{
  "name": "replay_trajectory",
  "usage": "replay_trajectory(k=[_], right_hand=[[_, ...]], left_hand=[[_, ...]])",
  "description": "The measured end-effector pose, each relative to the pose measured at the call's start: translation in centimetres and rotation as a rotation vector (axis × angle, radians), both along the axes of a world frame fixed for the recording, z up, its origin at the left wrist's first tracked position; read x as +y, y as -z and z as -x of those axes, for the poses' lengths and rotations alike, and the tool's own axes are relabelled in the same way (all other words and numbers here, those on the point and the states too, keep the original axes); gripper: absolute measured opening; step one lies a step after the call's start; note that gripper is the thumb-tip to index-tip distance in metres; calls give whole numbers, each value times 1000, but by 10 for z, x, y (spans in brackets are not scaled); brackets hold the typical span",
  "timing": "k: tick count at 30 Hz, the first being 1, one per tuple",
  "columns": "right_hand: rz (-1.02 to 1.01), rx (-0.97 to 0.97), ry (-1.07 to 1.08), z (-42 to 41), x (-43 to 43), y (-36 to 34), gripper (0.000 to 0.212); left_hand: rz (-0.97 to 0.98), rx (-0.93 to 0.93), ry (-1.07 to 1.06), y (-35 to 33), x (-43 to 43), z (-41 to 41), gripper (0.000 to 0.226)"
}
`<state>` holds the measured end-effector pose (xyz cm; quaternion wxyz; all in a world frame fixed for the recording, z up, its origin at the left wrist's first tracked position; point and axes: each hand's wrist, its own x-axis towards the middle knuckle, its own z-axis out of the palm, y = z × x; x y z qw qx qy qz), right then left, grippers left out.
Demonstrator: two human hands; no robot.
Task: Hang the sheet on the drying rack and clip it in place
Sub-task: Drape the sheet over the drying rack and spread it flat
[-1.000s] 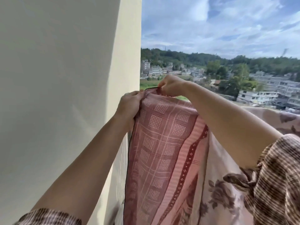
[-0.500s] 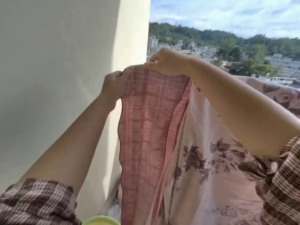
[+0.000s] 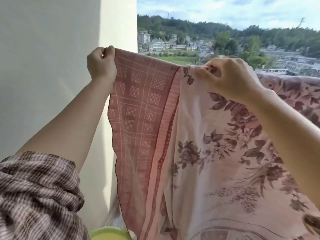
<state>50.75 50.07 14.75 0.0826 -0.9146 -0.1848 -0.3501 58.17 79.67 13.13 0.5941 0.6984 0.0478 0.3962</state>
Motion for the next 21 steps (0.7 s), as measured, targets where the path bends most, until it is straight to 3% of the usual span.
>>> replay_trajectory(k=[5,10,12,15,17,19,21], right_hand=[[-52,64,-44,-7,-10,-13,36],[-167,252,-24,-21,-7,-35,38],[-190,222,-7,-20,-8,-33,44],[-149,210,-1,-8,-23,-23,51],[-131,153,-16,6,-41,-18,44],[-119,72,5,18,-58,-12,39],[-104,-10,27,25,-69,-3,29]], left_hand=[[2,9,10,-28,-15,-13,40],[-22,28,-55,-38,-18,-30,36],[-129,186,-89,-31,-14,-40,28],[-168,483,-80,-18,-5,-45,35],[-238,382,-157,-21,-7,-34,33],[-385,59,-212,-27,-23,-13,28],[-631,-214,-100,-25,-52,9,25]])
